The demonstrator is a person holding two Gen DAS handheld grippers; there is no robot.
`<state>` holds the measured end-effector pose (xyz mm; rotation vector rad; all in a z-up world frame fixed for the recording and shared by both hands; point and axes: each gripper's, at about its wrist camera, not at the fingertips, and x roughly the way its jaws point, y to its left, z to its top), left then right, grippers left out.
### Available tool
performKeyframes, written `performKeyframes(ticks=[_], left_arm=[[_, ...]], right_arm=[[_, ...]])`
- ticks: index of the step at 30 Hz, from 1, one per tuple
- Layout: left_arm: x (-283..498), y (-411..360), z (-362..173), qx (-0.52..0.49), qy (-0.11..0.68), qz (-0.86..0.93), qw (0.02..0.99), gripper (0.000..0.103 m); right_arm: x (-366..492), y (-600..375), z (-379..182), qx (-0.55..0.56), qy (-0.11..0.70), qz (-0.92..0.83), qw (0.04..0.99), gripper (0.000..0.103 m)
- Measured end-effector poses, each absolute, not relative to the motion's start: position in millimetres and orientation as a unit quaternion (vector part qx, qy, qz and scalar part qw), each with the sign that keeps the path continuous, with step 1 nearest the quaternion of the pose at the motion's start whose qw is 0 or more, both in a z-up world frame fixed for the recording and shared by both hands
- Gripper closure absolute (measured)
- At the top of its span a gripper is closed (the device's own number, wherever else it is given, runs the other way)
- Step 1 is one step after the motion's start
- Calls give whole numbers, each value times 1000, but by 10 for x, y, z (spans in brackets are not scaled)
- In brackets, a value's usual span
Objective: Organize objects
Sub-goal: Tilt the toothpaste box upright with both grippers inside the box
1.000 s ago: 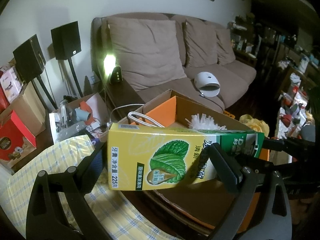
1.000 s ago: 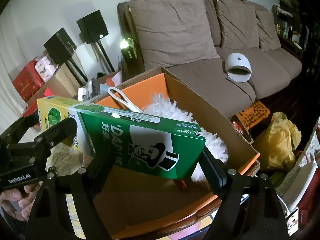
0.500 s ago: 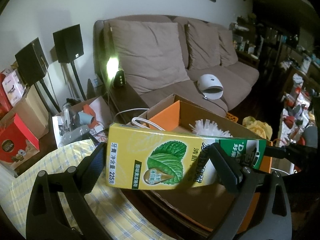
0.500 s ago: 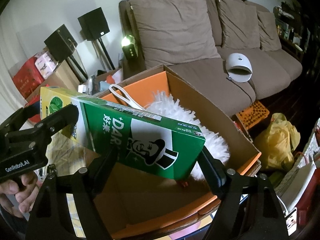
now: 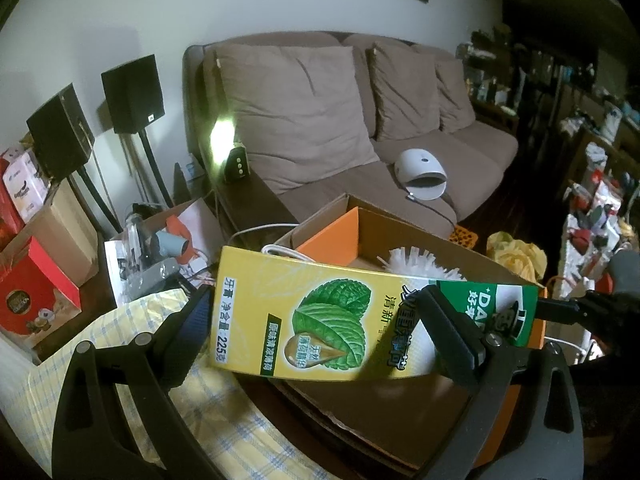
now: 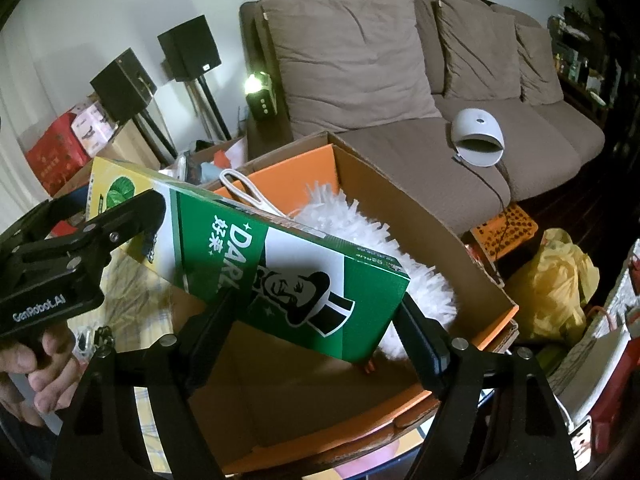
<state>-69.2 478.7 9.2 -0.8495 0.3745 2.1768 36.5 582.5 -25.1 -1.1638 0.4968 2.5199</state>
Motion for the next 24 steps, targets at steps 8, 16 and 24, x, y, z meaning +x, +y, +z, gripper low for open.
performKeyframes(ticks=[8,16,24], left_arm=[[-731,4839,117,-333,146,852,377,4],[-749,4822,137,-330,142,855,375,4],[-766,4782,175,-326,140,859,369,4]], right_arm=[[376,5807,-229,-407,170,884,156,22],[391,5767,-195,-408,164,886,149,22],[387,5716,-186,-413,157,886,142,22]])
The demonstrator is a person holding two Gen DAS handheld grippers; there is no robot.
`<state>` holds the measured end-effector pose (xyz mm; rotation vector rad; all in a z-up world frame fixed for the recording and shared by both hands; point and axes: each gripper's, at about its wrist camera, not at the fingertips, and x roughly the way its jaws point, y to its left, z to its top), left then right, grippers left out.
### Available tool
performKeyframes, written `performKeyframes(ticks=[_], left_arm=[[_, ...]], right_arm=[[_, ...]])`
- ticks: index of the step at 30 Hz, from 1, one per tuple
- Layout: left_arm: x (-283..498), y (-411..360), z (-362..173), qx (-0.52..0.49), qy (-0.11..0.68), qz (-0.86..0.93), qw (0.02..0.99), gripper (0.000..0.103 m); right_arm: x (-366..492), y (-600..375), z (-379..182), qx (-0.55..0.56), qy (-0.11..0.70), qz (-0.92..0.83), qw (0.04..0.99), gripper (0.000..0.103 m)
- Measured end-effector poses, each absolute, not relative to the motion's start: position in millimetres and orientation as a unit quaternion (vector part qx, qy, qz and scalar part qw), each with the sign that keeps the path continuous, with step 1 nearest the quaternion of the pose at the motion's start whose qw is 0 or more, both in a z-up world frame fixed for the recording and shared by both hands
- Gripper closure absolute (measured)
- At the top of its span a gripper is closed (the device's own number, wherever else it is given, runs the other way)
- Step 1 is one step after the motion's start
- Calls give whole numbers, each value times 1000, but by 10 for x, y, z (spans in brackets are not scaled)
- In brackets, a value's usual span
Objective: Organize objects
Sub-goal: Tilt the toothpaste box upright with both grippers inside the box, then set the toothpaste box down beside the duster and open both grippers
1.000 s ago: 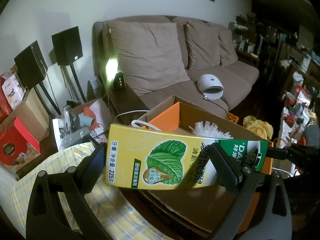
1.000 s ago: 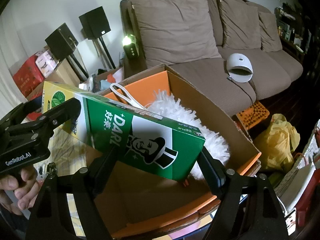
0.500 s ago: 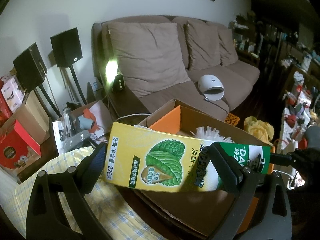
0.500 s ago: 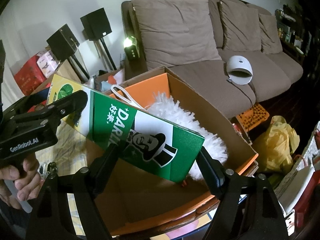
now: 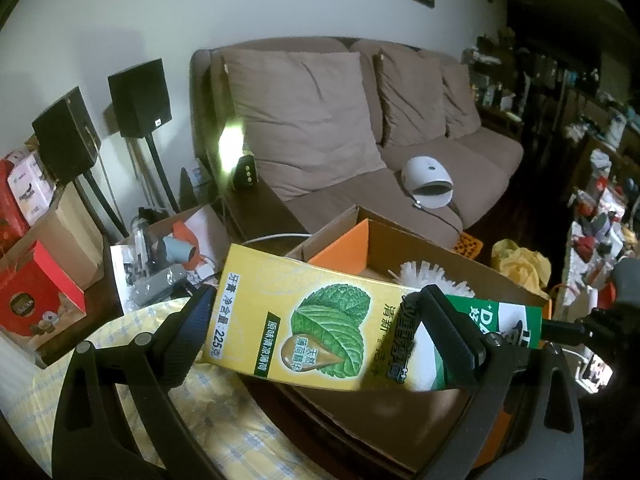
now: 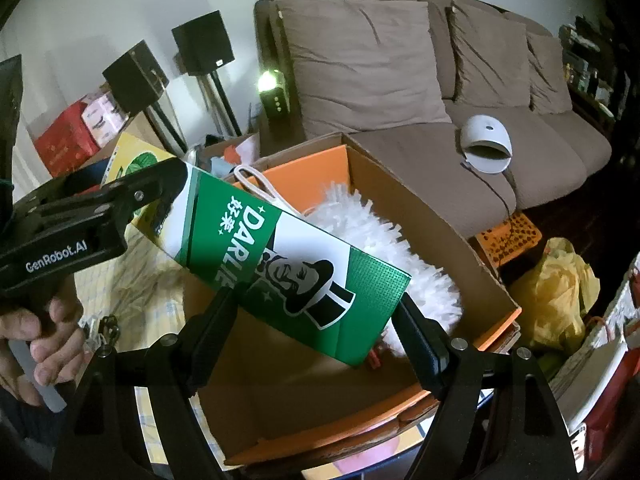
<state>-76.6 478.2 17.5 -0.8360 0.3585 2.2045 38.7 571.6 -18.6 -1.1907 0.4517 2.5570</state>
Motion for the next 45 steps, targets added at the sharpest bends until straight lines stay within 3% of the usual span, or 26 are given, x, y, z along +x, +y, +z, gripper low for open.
performKeyframes(ticks=[17,45], left_arm=[[-717,4821,424,-289,215,863,354,4],[-1109,4841,79,-342,171,859,340,4]], right_arm=[[370,5507,-87,-410,134,894,123,23],[256,5336,-250,-451,112,881,86,23]])
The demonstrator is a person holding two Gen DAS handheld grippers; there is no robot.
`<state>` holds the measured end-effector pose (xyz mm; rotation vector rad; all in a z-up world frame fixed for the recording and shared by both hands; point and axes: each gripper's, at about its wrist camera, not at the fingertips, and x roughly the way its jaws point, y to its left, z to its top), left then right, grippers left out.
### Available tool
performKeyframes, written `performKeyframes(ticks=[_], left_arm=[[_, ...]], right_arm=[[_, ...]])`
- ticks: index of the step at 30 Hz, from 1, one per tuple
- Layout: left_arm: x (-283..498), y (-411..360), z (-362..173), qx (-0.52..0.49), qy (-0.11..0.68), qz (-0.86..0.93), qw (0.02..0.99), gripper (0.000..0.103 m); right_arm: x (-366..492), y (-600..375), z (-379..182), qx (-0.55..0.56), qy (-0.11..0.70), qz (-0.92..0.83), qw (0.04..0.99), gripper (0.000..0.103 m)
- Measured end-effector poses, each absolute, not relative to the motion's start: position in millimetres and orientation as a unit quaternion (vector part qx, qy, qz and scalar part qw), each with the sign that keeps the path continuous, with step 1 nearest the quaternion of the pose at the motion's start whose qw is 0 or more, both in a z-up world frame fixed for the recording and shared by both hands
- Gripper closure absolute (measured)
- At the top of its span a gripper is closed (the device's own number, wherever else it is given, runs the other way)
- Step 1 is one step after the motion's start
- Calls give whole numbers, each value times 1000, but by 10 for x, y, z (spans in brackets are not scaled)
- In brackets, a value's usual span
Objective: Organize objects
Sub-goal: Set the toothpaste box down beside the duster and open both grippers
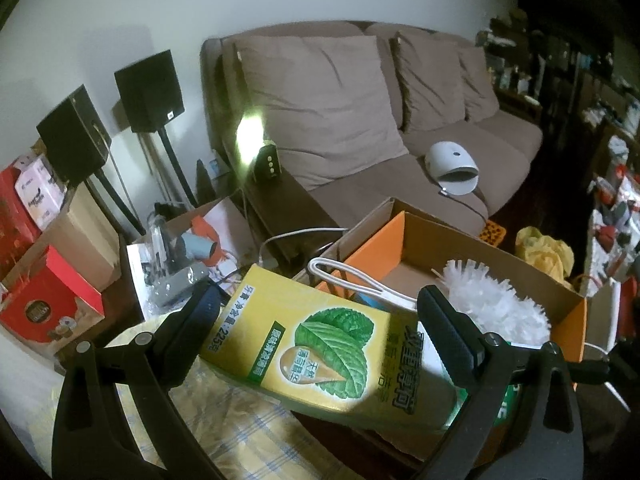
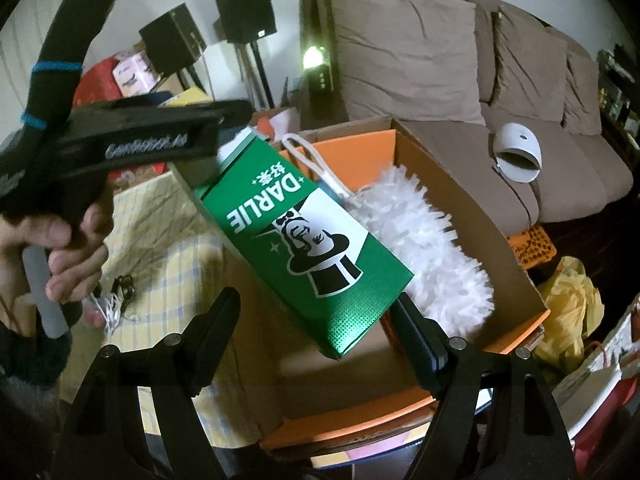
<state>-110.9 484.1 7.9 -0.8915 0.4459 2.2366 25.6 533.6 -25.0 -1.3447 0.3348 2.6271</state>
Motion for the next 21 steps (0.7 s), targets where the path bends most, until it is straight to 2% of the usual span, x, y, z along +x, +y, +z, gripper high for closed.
performKeyframes(ticks=[21], left_arm=[[-1224,5007,-161,-362,178,856,323,5]], right_arm=[[197,5242,-380,-481,99,867,80,23]])
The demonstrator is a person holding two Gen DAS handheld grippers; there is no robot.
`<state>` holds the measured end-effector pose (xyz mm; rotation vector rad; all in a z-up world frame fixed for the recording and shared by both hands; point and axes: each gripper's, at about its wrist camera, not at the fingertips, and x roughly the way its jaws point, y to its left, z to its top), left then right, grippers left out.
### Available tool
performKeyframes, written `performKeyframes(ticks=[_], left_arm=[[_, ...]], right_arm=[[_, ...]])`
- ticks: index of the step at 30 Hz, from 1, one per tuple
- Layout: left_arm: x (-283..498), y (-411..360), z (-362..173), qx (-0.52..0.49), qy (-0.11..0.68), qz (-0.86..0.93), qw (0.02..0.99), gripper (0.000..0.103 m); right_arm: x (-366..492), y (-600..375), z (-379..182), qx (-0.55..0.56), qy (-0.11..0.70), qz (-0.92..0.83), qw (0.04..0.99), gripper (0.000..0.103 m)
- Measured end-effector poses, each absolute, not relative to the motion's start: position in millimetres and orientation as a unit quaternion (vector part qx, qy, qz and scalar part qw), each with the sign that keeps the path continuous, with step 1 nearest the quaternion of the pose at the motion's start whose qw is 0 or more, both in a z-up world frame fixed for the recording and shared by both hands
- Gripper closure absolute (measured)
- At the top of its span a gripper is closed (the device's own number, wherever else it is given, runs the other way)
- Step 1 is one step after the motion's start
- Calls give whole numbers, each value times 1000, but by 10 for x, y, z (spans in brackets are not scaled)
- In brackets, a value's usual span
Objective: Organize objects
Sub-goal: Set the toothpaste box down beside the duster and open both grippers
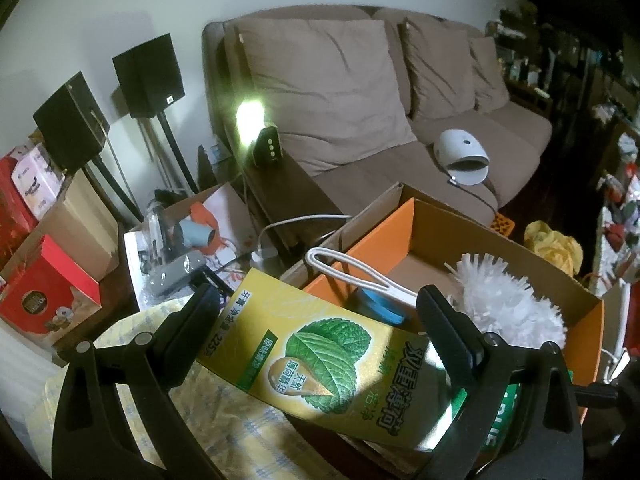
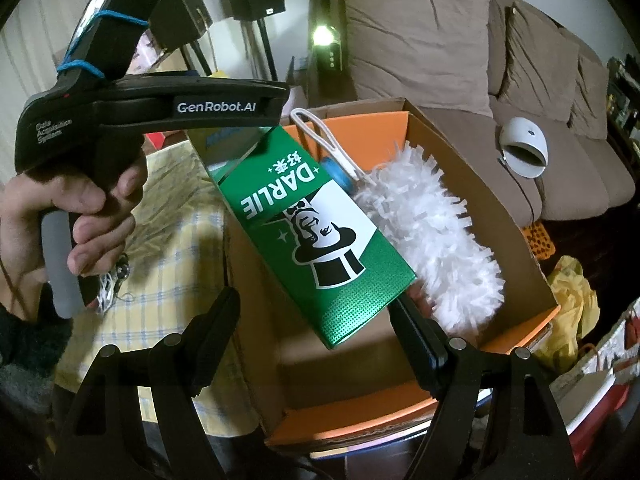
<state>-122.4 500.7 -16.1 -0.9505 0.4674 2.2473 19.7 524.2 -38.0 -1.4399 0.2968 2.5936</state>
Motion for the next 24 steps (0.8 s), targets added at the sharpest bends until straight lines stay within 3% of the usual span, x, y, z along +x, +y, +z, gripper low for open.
performKeyframes(ticks=[13,17,21,24], left_arm=[[-1284,5136,-324,-371,192,855,306,5],[-1264,5182,-365,-409,163,822,362,12],[-1102,5303,-375,-370,223,836,339,13],[-1070,5283,-368,-365,228,835,342,13]], right_arm=[[186,5241,-457,-497,103,859,75,23],[184,5201,-440,-494,100,861,68,25],[160,5015,-393,-483,108,869,0,29],[122,4917,-440,-495,89,864,3,29]])
